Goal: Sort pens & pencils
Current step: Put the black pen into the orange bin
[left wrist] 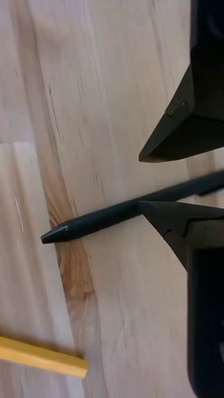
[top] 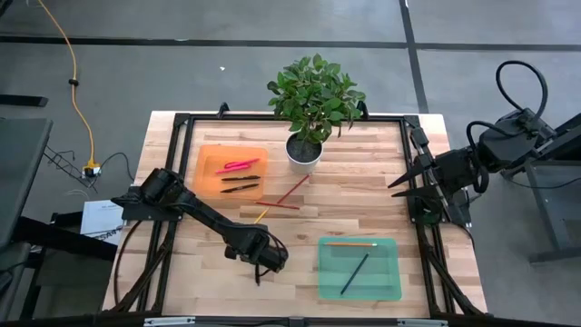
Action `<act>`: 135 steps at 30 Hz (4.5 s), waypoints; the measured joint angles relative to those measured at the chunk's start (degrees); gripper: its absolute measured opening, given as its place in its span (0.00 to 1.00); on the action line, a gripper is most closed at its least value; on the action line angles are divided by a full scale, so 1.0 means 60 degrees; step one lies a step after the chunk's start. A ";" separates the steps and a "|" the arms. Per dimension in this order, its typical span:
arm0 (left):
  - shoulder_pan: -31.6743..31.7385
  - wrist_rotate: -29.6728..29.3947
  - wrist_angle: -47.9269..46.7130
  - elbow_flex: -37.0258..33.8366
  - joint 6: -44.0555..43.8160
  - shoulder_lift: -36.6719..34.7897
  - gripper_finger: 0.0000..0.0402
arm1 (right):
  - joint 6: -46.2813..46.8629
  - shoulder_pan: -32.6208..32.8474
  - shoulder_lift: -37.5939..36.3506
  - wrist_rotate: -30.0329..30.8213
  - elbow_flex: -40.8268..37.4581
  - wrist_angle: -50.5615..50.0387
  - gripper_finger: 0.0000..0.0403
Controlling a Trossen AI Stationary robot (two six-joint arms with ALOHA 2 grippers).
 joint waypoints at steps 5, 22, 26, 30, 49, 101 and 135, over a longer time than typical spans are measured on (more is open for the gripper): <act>0.0000 0.0004 -0.0022 -0.0004 0.0004 0.0002 0.25 | 0.0000 0.0001 0.0000 0.0000 0.0000 -0.0001 0.17; 0.0000 -0.0040 -0.0785 0.0171 0.0200 -0.0023 0.25 | -0.0033 0.0000 0.0000 0.0000 0.0000 0.0002 0.17; 0.0000 -0.0040 -0.0772 0.0175 0.0204 -0.0023 0.25 | -0.0033 0.0003 0.0000 0.0000 0.0000 0.0002 0.17; 0.0000 -0.0039 -0.0949 0.0176 0.0197 -0.0023 0.25 | -0.0033 0.0000 0.0000 0.0000 0.0000 0.0002 0.17; 0.0000 0.0000 -0.1336 0.0182 0.0193 -0.0027 0.25 | -0.0029 0.0003 0.0000 0.0000 0.0000 0.0002 0.17; -0.0004 0.0390 -0.0661 0.0127 0.0437 0.0305 0.09 | -0.0066 0.0002 0.0000 0.0004 0.0000 -0.0002 0.17; -0.0004 0.0133 -0.0335 0.0127 0.0543 0.0297 0.10 | -0.0029 0.0002 0.0000 0.0002 0.0000 -0.0002 0.17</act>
